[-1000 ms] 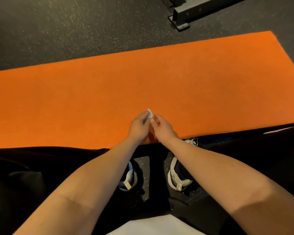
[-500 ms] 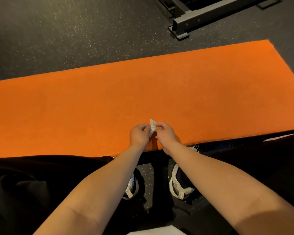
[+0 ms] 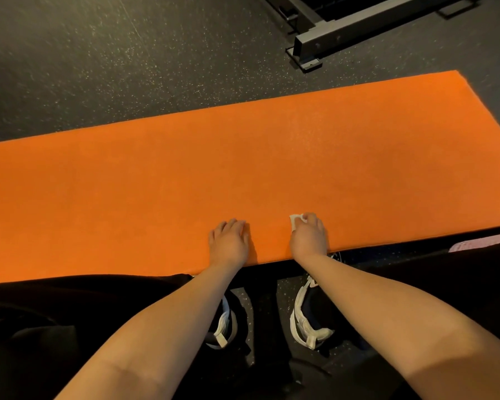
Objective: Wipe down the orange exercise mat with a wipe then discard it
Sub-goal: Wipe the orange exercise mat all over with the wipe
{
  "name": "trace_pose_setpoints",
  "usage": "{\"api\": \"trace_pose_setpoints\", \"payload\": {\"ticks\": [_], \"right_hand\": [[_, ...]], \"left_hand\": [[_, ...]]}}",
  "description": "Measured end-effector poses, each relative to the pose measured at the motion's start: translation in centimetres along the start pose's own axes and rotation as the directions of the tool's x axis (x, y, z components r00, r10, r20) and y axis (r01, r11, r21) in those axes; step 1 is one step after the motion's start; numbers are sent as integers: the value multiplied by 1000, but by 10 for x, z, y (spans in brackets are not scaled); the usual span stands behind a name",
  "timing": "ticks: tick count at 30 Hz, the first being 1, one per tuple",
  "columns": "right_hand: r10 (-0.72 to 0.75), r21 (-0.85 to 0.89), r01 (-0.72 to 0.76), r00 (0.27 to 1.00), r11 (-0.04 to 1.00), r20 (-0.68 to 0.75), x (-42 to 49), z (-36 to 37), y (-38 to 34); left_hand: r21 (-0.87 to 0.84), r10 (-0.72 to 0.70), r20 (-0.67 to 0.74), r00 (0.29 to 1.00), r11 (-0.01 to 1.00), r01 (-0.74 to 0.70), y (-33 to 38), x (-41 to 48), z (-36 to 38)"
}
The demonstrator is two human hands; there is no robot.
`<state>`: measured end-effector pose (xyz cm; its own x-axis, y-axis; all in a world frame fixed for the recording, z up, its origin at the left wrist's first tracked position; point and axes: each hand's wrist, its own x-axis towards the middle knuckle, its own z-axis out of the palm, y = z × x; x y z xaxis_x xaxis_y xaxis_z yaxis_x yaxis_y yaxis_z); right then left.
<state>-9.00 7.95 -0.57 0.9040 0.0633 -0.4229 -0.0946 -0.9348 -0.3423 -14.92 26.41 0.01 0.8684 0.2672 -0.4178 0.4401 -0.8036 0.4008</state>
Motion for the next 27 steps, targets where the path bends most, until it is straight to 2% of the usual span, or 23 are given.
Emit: {"api": "trace_pose_setpoints", "payload": {"ticks": [1, 4, 7, 10, 12, 15, 17, 19, 22, 24, 26, 27], "right_hand": [[-14, -62, 16, 1000, 998, 20, -1, 5, 2], [-127, -33, 131, 985, 991, 114, -7, 24, -18], [-364, -51, 390, 893, 920, 263, -15, 41, -44], [-454, -95, 508, 827, 856, 332, -15, 44, -43], [-419, -175, 475, 864, 862, 279, -2, 37, -29], [-162, -186, 194, 971, 963, 177, 22, 20, -6], [-102, -151, 129, 979, 980, 178, 29, 22, -5], [-198, -87, 219, 958, 972, 206, 24, 33, -22], [-423, -41, 457, 851, 889, 312, 7, 43, -44], [-465, -89, 524, 812, 847, 354, 10, 33, -42], [-448, -184, 521, 832, 834, 327, 22, 23, -27], [-399, -216, 466, 870, 858, 291, 31, 16, -17]], "left_hand": [[46, -9, 42, 999, 999, 7, -5, -2, 3], [106, -2, 103, 995, 994, -9, -9, -7, 12], [120, 12, 107, 994, 993, -25, -10, -10, 15], [135, 32, 99, 995, 990, -45, -14, -15, 19], [176, 38, 92, 995, 983, -54, -15, -14, 21], [189, 10, 87, 996, 982, -26, -12, -11, 21], [180, -25, 60, 998, 984, 13, -7, -8, 20], [190, -47, 20, 999, 981, 42, -1, -2, 19], [198, -57, 20, 998, 979, 52, 4, 13, 16], [201, -49, 50, 998, 979, 37, 3, 18, 15], [230, -31, 77, 997, 973, 13, 2, 18, 17], [244, -27, 81, 996, 970, 7, 2, 18, 18]]}}
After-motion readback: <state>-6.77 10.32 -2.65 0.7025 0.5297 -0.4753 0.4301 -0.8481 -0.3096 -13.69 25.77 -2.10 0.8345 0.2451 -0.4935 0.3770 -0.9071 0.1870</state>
